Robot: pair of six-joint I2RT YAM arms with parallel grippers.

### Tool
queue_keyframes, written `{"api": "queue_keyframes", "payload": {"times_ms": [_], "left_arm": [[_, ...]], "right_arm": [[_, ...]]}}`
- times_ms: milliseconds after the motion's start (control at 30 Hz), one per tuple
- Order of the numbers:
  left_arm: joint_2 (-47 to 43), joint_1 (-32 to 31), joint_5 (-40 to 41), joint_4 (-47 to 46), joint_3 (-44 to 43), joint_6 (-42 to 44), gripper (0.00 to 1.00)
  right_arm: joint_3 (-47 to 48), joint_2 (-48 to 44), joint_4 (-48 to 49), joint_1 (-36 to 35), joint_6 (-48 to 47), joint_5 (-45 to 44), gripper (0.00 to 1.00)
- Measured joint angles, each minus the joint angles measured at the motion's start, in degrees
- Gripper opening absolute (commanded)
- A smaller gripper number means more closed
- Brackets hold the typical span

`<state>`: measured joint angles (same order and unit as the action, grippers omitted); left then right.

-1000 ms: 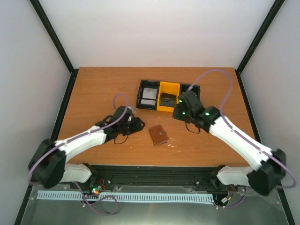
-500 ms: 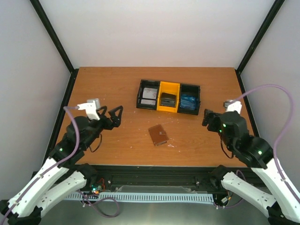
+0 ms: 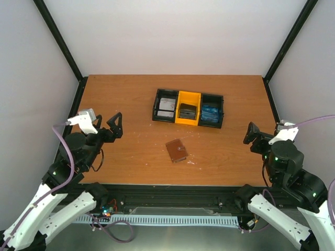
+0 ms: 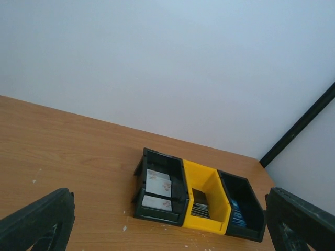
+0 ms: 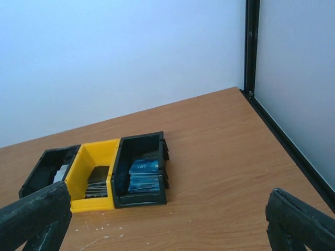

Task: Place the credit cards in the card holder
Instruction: Reset both arms

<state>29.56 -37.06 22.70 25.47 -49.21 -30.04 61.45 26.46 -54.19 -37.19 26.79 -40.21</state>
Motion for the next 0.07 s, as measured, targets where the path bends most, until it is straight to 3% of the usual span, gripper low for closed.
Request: {"api": "queue_keyframes", "payload": {"times_ms": [67], "left_arm": [[0.1, 0.0, 0.6, 0.5, 0.0, 0.0, 1.0]], "right_arm": [[0.0, -0.1, 0.0, 0.0, 0.0, -0.4, 1.0]]}}
